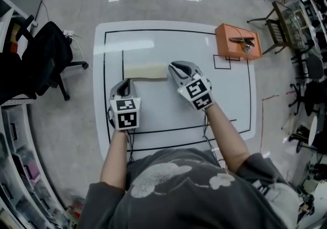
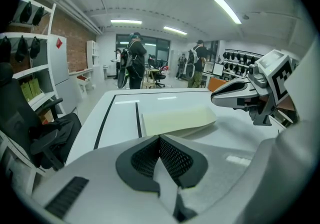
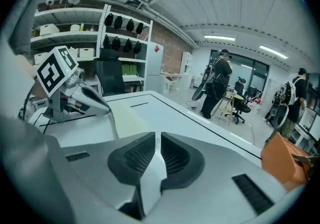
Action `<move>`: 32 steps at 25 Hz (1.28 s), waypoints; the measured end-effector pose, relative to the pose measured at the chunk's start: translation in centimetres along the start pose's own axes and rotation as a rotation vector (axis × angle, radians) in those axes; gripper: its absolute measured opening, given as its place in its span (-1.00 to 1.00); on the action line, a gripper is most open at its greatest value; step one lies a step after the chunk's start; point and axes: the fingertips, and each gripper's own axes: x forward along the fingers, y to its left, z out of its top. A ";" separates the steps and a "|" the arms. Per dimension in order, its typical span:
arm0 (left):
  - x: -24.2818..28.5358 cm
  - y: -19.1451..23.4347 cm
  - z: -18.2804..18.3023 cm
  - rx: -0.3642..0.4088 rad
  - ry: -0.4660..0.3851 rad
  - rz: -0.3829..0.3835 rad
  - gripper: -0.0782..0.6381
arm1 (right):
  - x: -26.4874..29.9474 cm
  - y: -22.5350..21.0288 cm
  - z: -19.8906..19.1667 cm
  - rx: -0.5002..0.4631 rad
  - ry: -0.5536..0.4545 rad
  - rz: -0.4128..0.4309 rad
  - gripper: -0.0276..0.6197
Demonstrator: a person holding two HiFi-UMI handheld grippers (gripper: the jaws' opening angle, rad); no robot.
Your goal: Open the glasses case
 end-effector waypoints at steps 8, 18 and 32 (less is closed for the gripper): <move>0.3 0.1 0.1 0.011 0.000 0.006 -0.78 | 1.1 3.0 0.2 -0.142 0.019 0.141 -0.28; 0.2 0.1 -0.1 0.014 0.007 0.007 -0.78 | 2.5 4.2 -1.4 -0.419 0.115 0.141 -0.09; 0.2 0.1 -0.2 0.014 0.008 0.004 -0.78 | 1.7 3.3 1.0 -0.259 0.109 0.213 -0.51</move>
